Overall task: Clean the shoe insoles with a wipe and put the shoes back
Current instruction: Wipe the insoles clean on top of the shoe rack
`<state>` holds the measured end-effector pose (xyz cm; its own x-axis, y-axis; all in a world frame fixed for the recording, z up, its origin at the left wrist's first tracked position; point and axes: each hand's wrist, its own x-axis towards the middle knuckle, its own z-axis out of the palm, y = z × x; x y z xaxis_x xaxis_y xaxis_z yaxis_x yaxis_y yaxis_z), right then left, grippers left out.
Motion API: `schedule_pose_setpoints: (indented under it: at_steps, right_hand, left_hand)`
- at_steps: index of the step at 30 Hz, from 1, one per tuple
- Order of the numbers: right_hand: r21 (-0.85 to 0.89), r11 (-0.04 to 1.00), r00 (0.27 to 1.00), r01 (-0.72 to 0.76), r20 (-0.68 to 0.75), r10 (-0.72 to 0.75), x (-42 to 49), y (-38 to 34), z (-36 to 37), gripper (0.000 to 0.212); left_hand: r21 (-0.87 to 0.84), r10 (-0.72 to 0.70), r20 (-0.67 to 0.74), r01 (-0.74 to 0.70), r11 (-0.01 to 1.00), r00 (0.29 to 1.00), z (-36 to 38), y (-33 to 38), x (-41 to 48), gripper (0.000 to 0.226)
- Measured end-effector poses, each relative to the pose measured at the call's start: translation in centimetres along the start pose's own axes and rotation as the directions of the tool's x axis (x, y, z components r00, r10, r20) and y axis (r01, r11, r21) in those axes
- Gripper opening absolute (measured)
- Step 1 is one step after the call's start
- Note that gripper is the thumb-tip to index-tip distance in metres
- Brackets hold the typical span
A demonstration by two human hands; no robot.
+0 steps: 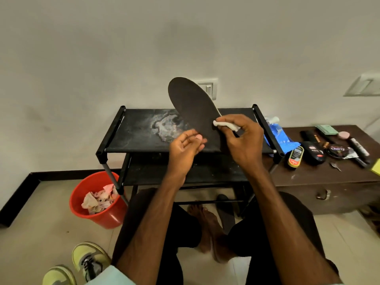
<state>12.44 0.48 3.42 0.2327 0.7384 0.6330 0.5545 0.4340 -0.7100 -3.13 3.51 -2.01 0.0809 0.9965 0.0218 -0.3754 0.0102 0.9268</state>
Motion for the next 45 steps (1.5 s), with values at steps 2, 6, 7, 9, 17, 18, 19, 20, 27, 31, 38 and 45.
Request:
schedule_pose_setpoints:
  at_steps: [2,6,7,9,17,18,19,20,27,31,38,45]
  right_hand:
    - [0.03,0.999,1.0,-0.03,0.011,0.03,-1.3,-0.9,-0.6,0.015]
    - [0.072,0.968,0.967,-0.241,0.098,0.234,-4.5,-1.5,-1.6,0.018]
    - [0.066,0.955,0.953,-0.289,0.117,0.28,-5.4,-1.3,-2.0,0.018]
    - [0.037,0.927,0.916,-0.373,0.174,0.362,-7.1,-1.1,-2.7,0.015]
    - [-0.122,0.806,0.735,-0.579,0.35,0.58,-11.9,-2.0,-4.1,0.014]
    - [-0.145,0.792,0.716,-0.593,0.355,0.601,-12.5,-2.2,-4.2,0.014]
    - [-0.175,0.784,0.706,-0.595,0.353,0.614,-13.0,-2.2,-4.2,0.014]
    - [-0.213,0.78,0.701,-0.588,0.346,0.624,-13.5,-2.2,-4.2,0.013]
    - [-0.397,0.662,0.588,-0.636,0.306,0.749,-14.3,-2.0,-3.9,0.026]
    - [-0.456,0.636,0.547,-0.623,0.327,0.771,-14.5,-2.2,-3.2,0.027]
    - [-0.562,0.571,0.529,-0.598,0.259,0.808,-14.6,-1.0,-1.7,0.028]
    - [-0.609,0.432,0.404,-0.665,0.193,0.894,-16.5,2.0,1.8,0.019]
  left_hand:
    - [0.0,0.013,0.02,-0.013,1.0,1.0,0.1,-0.4,-1.8,0.009]
    - [0.08,-0.009,0.003,0.008,0.997,1.0,-0.7,-1.1,-5.3,0.01]
    - [0.106,-0.029,0.006,0.029,0.994,1.0,-1.0,-1.4,-6.2,0.011]
    - [0.155,-0.084,0.032,0.078,0.985,0.996,-1.7,-1.4,-8.0,0.011]
    - [0.445,-0.304,0.07,0.243,0.862,0.95,-3.7,-1.3,-11.5,0.017]
    - [0.468,-0.328,0.052,0.267,0.842,0.943,-3.6,-1.7,-12.0,0.018]
    - [0.485,-0.348,0.033,0.289,0.825,0.937,-3.5,-2.0,-12.3,0.018]
    - [0.5,-0.367,0.015,0.311,0.808,0.93,-3.3,-2.2,-12.5,0.017]
    - [0.619,-0.506,-0.06,0.429,0.657,0.861,-2.9,-3.8,-12.5,0.018]
    - [0.668,-0.545,-0.109,0.467,0.58,0.832,-2.9,-5.0,-12.0,0.017]
    - [0.709,-0.612,-0.201,0.545,0.448,0.765,-2.0,-7.2,-11.4,0.014]
    - [0.68,-0.695,-0.367,0.688,0.253,0.618,-2.2,-12.6,-10.7,0.023]
